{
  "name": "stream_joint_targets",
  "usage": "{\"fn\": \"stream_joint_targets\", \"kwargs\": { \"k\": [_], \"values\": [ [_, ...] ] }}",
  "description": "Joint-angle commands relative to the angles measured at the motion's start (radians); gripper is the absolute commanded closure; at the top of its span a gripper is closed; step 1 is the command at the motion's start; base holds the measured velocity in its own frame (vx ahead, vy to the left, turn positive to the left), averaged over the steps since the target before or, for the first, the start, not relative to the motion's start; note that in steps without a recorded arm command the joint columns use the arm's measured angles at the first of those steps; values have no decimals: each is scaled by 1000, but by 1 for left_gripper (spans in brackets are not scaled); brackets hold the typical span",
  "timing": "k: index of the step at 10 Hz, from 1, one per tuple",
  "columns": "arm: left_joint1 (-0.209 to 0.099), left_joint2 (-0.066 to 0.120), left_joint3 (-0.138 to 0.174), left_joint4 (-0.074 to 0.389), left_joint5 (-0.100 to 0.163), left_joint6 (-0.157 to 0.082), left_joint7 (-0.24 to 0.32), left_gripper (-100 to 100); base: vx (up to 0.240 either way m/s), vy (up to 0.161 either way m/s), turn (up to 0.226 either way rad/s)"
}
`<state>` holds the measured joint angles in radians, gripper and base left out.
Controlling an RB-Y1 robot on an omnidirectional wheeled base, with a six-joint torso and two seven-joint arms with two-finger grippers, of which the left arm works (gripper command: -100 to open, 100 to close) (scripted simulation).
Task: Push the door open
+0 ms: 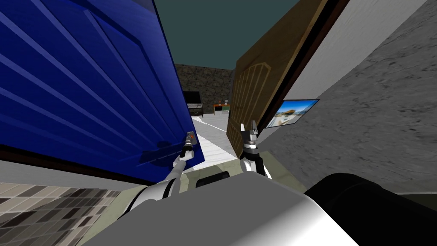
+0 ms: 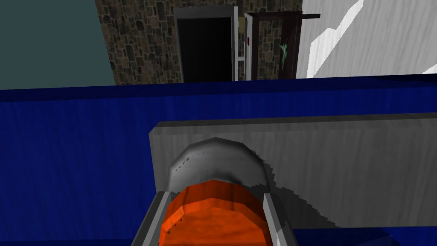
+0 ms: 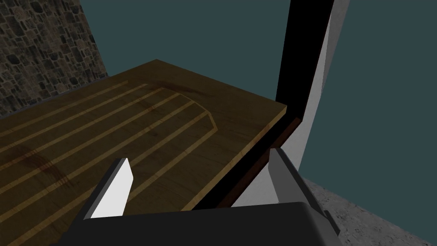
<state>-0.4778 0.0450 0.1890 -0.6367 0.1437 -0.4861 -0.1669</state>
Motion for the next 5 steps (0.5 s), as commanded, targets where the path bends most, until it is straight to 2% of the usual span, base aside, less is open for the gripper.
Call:
{"fn": "stream_joint_targets", "kwargs": {
  "k": [1, 2, 4, 5],
  "values": [
    [16, 4, 9, -36, 1, 15, -8, 100, 53, -10, -6],
    [18, 18, 29, -36, 9, 15, -14, 100, 109, -49, 53],
    [18, 18, 29, -36, 9, 15, -14, 100, 98, -51, 33],
    [19, 27, 45, -36, 15, 15, -19, 100, 121, -69, 22]
  ]
}}
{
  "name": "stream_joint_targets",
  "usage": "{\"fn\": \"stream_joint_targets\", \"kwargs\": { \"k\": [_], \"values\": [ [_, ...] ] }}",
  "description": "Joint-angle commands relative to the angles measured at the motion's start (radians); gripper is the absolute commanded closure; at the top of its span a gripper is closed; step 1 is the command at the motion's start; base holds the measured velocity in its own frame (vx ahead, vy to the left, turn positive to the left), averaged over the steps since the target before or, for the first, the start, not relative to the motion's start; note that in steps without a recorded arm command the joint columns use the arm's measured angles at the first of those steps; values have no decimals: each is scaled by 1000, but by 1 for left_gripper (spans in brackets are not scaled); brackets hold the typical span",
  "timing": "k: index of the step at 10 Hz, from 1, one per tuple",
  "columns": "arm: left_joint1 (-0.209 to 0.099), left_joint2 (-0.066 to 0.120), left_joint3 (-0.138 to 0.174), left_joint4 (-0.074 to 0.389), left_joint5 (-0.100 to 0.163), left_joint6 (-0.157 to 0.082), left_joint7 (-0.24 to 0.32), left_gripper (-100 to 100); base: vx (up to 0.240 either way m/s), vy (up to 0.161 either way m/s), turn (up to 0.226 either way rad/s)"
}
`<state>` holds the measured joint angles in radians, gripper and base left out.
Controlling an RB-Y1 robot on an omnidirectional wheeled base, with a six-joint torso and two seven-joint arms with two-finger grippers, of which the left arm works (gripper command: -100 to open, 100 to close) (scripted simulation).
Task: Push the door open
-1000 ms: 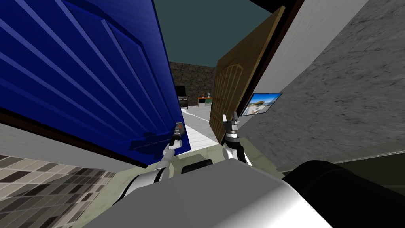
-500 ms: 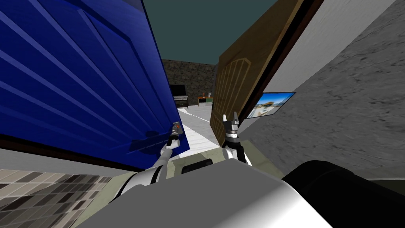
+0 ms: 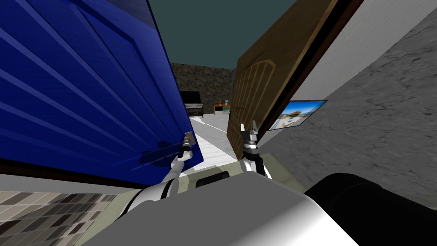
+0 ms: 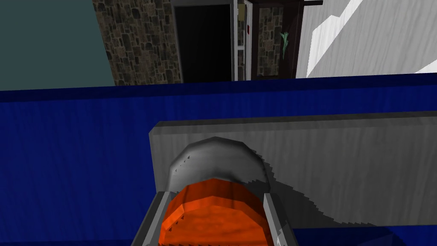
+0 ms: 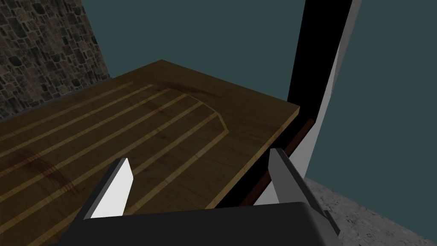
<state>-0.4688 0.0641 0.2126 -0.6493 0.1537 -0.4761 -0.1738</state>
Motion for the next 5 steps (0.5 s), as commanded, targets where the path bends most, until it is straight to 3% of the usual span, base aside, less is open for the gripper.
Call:
{"fn": "stream_joint_targets", "kwargs": {
  "k": [1, 3, 5],
  "values": [
    [11, 15, 32, -24, 10, 5, -15, 100, 175, -82, 68],
    [12, 17, 38, -24, 12, 5, -17, 100, 153, -70, 70],
    [12, 17, 38, -24, 12, 5, -17, 100, 23, 9, -18]
  ]
}}
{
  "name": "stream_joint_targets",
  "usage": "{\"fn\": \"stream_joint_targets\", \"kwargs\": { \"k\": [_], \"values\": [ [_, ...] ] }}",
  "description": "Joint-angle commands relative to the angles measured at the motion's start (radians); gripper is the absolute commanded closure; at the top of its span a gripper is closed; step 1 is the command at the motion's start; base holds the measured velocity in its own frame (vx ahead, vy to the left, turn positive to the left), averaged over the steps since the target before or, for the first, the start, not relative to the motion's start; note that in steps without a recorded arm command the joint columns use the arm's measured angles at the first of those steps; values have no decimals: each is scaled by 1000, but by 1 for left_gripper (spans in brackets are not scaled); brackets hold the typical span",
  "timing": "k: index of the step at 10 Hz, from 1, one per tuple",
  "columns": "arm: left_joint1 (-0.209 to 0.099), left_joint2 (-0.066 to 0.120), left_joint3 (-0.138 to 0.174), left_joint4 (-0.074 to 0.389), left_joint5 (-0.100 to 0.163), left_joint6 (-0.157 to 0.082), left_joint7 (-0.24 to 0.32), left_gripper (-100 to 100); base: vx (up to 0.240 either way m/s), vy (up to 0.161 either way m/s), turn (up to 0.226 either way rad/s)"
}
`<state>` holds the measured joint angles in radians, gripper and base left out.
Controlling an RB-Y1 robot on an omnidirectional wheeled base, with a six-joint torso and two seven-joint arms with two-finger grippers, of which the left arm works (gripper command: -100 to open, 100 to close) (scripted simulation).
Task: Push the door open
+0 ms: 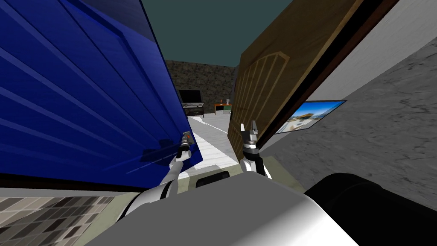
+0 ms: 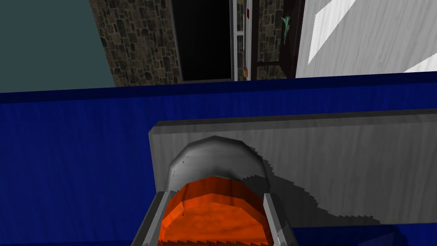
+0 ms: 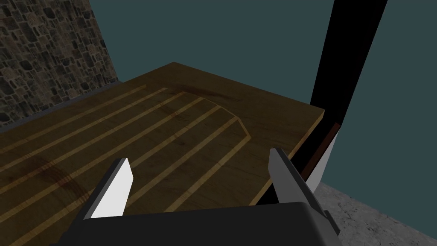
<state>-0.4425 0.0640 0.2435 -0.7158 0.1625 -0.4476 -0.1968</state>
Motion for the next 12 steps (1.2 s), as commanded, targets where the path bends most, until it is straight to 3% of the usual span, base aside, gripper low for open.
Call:
{"fn": "stream_joint_targets", "kwargs": {
  "k": [1, 2, 5, 6, 11, 12],
  "values": [
    [-14, 18, 7, 43, 3, -23, 6, 100, -14, 17, -12],
    [-12, 28, 30, 42, 12, -23, -1, 100, 118, -58, 109],
    [-12, 31, 36, 42, 15, -23, -3, 100, 118, -69, 51],
    [-10, 40, 60, 42, 24, -23, -11, 100, 128, -80, 50],
    [-5, 55, 112, 41, 45, -23, -27, 100, 193, -99, 98],
    [-7, 48, 106, 47, 43, -24, -26, -100, -20, -103, 78]
  ]
}}
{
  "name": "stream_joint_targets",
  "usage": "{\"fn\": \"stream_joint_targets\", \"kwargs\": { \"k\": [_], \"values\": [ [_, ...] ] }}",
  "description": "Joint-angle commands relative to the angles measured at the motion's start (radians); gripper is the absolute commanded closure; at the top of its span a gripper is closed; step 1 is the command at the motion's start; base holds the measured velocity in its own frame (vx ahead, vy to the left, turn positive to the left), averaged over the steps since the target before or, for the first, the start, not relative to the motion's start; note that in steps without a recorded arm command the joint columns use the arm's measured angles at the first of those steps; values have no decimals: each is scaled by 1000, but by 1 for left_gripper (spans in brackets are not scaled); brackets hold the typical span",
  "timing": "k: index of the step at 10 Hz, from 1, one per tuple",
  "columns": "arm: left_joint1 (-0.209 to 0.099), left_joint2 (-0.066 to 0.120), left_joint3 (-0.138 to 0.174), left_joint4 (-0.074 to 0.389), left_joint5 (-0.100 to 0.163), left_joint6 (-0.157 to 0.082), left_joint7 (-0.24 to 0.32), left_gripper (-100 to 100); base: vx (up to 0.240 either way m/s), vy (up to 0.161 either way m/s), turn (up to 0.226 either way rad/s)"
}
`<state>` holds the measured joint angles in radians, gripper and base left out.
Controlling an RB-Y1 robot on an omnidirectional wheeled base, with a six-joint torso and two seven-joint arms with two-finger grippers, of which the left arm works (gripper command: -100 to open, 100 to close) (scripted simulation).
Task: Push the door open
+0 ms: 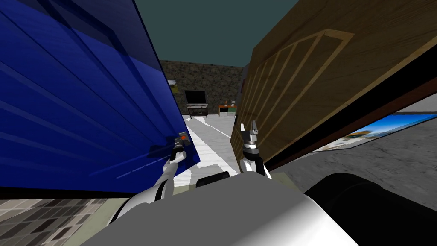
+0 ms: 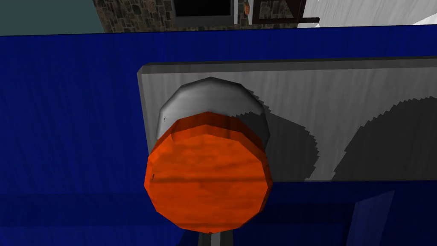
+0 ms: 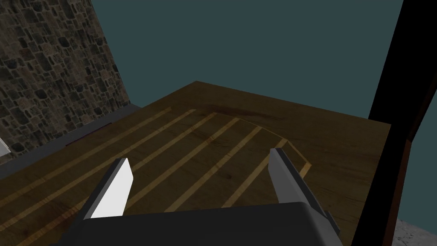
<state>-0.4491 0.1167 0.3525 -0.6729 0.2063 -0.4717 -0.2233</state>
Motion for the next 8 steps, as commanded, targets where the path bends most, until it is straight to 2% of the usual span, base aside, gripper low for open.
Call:
{"fn": "stream_joint_targets", "kwargs": {
  "k": [1, 3, 7, 8],
  "values": [
    [0, -5, -3, 4, -1, 1, 0, -100, -163, -44, 0],
    [-2, -12, -2, 1, 1, 2, -1, -100, -188, -90, 9],
    [-5, -29, 0, -5, 5, 6, -4, -100, -212, -154, 35],
    [-3, -26, -1, -5, 4, 5, -2, -100, -114, -72, 10]
  ]
}}
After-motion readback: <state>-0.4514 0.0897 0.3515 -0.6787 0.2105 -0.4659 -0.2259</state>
